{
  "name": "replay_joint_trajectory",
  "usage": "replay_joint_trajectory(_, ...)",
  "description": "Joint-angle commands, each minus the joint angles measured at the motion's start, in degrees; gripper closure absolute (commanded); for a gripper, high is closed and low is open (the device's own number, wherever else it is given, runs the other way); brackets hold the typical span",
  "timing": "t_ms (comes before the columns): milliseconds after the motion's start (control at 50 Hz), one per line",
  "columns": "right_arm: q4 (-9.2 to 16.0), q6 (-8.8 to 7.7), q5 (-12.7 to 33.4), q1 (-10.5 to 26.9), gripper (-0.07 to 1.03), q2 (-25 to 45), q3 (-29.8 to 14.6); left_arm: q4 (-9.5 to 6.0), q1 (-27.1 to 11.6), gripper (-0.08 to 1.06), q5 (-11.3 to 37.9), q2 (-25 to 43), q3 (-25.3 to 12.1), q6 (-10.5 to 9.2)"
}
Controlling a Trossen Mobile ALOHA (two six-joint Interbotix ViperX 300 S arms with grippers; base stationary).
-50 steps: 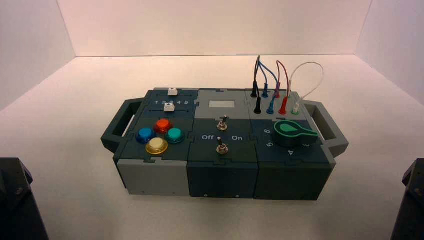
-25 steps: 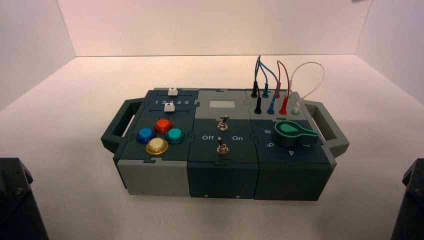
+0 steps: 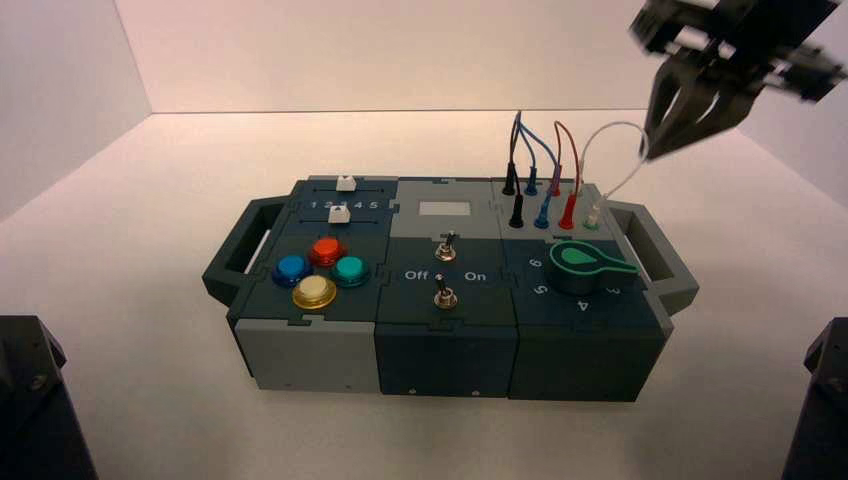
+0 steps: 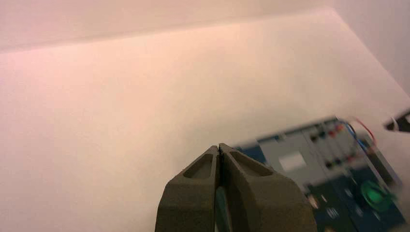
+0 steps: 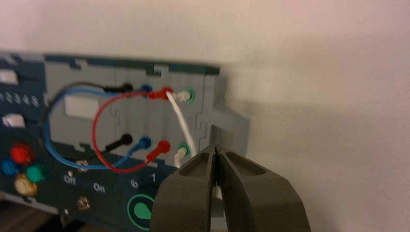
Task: Flip the top switch off with the left gripper.
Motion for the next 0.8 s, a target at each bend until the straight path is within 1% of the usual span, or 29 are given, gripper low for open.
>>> replay_joint_trajectory(20, 0.8, 0.09, -0.4, 1.0, 0.99, 3.3, -1.7, -1.49, -3.1, 1.01, 2.7, 3.4, -2.9, -0.70)
replay_joint_trajectory(60, 0.7, 0.00, -0.5, 1.0, 0.99, 4.2, -1.7, -1.49, -4.0, 1.01, 3.8, 4.6, -3.4, -1.23)
replay_joint_trajectory(200, 0.6, -0.09, -0.8, 1.0, 0.99, 6.3, -1.1, -1.67, -6.2, 1.01, 5.8, 6.1, -4.1, -1.76)
replay_joint_trajectory(300, 0.7, -0.09, -1.0, 1.0, 0.99, 7.4, -0.3, -1.93, -7.2, 1.01, 6.8, 6.5, -4.3, -3.43)
replay_joint_trajectory(440, 0.7, -0.09, -1.8, 1.0, 0.99, 9.0, 0.4, -2.02, -9.1, 1.01, 7.6, 7.1, -4.2, -4.31)
replay_joint_trajectory(500, 0.7, -0.09, -1.8, 1.0, 0.99, 9.6, 0.7, -2.29, -10.4, 1.01, 8.2, 8.2, -4.3, -4.48)
replay_joint_trajectory(560, 0.7, -0.09, -1.8, 1.0, 0.99, 10.4, 0.9, -2.90, -11.8, 1.01, 8.3, 9.4, -4.4, -5.01)
replay_joint_trajectory(660, 0.8, -0.09, -1.9, 1.0, 0.99, 11.1, 1.2, -3.34, -14.0, 1.01, 8.3, 11.4, -4.7, -5.80)
replay_joint_trajectory(800, 0.9, 0.00, -2.7, 1.0, 0.99, 12.2, 1.7, -3.87, -18.1, 1.01, 8.3, 14.7, -5.0, -7.82)
